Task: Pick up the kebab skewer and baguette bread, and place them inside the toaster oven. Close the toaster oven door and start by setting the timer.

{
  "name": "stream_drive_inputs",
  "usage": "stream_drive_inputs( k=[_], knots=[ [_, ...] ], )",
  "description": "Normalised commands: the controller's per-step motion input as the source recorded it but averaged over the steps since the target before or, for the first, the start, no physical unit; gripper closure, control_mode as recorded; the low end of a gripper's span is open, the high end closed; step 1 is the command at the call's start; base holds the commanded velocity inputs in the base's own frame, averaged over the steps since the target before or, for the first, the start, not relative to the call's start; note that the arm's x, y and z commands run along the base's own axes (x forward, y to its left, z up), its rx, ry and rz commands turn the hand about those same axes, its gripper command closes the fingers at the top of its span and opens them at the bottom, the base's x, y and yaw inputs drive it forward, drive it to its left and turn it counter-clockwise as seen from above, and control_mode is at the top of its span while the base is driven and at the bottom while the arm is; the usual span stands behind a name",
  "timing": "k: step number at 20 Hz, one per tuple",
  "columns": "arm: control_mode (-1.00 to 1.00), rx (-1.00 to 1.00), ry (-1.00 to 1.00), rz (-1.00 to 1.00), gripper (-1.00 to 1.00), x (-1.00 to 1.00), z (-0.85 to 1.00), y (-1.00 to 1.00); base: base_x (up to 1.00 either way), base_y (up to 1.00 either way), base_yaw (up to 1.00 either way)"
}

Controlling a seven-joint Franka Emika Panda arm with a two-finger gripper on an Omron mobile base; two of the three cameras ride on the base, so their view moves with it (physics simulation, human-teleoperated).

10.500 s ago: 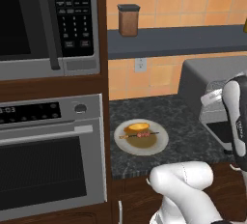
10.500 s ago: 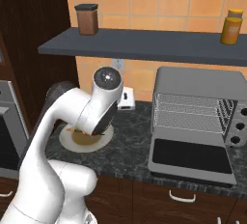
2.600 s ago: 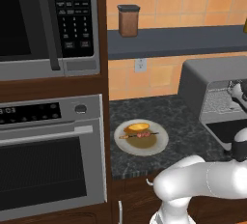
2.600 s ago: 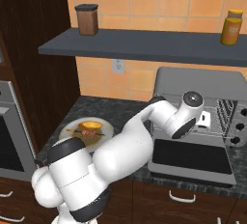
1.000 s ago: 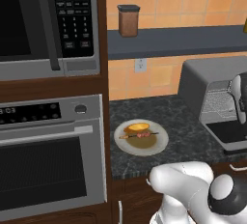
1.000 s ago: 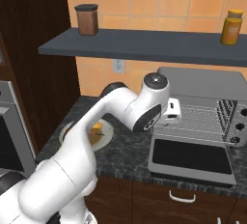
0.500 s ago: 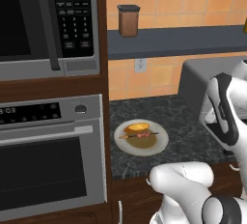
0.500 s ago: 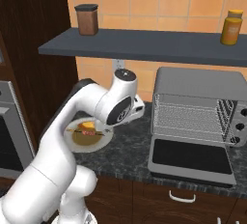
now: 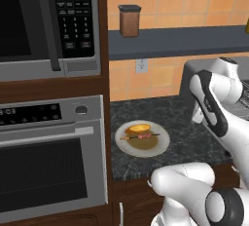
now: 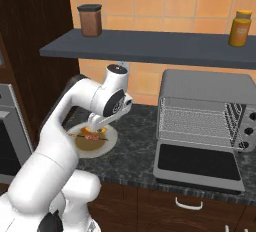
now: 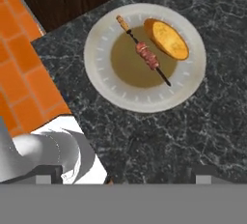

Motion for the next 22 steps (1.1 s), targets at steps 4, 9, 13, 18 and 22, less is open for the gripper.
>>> stream_drive_inputs(
  k=[4,9,13,18,22],
  knots=[
    [-1.0,0.0,0.0,0.04,-1.0,0.64,-0.07,-0.25,0.0,0.0,0.0],
    [-1.0,0.01,0.03,0.03,-1.0,0.53,-0.42,0.0,0.0,0.0,0.0],
    [-1.0,0.04,0.02,0.03,-1.0,0.22,-0.77,0.31,0.0,0.0,0.0],
    [-1.0,0.04,0.0,0.01,-1.0,0.32,-0.67,0.3,0.0,0.0,0.0],
    [-1.0,0.01,0.0,0.01,-1.0,0.5,-0.45,0.1,0.0,0.0,0.0]
  ],
)
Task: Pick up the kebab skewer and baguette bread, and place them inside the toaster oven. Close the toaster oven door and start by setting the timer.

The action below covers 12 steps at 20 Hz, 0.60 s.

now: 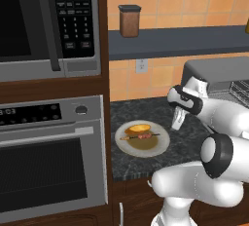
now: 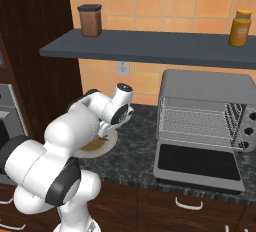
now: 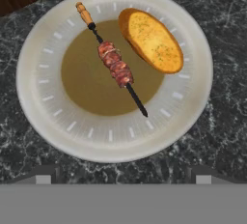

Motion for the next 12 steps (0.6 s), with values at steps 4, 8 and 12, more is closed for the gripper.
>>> stream_drive_inputs(
  k=[4,8,12],
  knots=[
    [-1.0,0.0,0.0,0.02,-1.0,0.39,-0.45,0.09,0.0,0.0,0.0],
    [-1.0,0.0,0.0,0.02,-1.0,0.18,-0.38,0.17,0.0,0.0,0.0],
    [-1.0,0.0,0.0,0.02,-1.0,0.22,-0.11,0.04,0.0,0.0,0.0]
  ],
)
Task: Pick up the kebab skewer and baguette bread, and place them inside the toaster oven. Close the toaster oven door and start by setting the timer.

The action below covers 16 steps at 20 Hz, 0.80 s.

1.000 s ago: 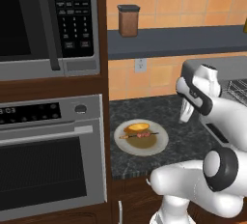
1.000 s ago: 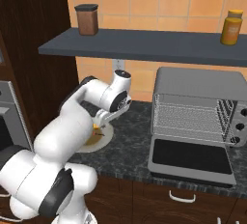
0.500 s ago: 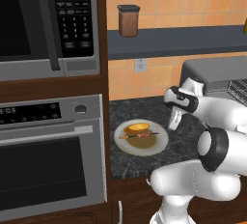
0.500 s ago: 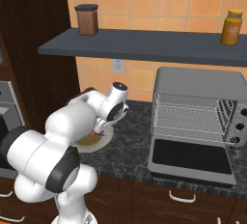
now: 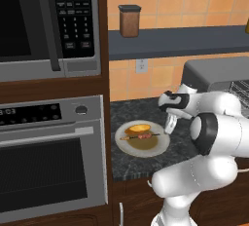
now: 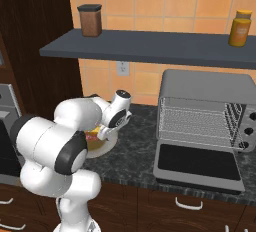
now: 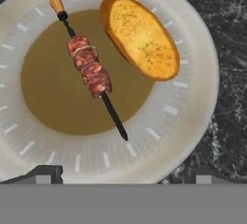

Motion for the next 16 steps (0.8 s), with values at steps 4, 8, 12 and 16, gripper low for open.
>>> stream_drive_inputs(
  k=[4,8,12,16],
  knots=[
    [-1.0,0.0,0.0,0.0,-1.0,0.18,0.0,0.2,0.0,0.0,0.0],
    [-1.0,0.0,0.0,0.0,-1.0,0.13,-0.06,0.38,0.0,0.0,0.0],
    [-1.0,0.0,0.03,0.0,-1.0,0.11,-0.3,0.4,0.0,0.0,0.0],
    [-1.0,0.0,0.07,0.0,-1.0,0.03,-0.37,0.39,0.0,0.0,0.0]
  ],
)
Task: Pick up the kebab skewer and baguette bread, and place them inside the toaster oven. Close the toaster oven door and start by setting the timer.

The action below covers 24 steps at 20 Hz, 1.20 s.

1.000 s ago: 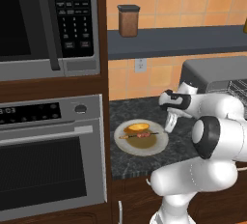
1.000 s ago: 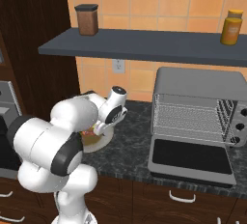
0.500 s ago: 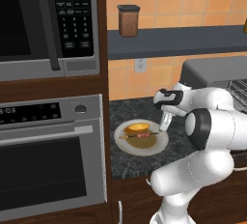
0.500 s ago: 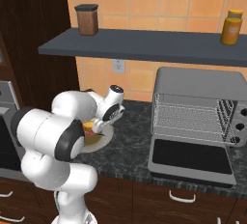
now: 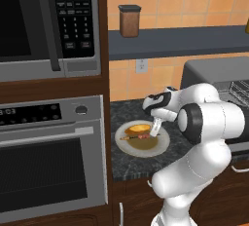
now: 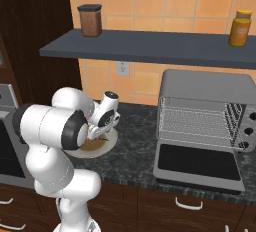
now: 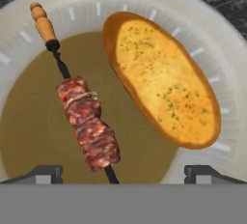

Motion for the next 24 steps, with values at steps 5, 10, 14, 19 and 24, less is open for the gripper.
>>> stream_drive_inputs(
  k=[5,10,14,19,24],
  knots=[
    [-1.0,0.0,0.06,0.01,-1.0,0.0,-0.25,0.16,0.0,0.0,0.0],
    [-1.0,0.0,0.06,0.02,-1.0,-0.02,-0.24,0.05,0.0,0.0,0.0],
    [-1.0,0.0,0.02,0.01,-1.0,-0.01,-0.06,0.04,0.0,0.0,0.0],
    [-1.0,0.0,0.0,0.0,-1.0,0.0,0.0,0.0,0.0,0.0,0.0],
    [-1.0,0.0,0.0,0.0,1.0,0.0,0.0,0.0,0.0,0.0,0.0]
  ],
)
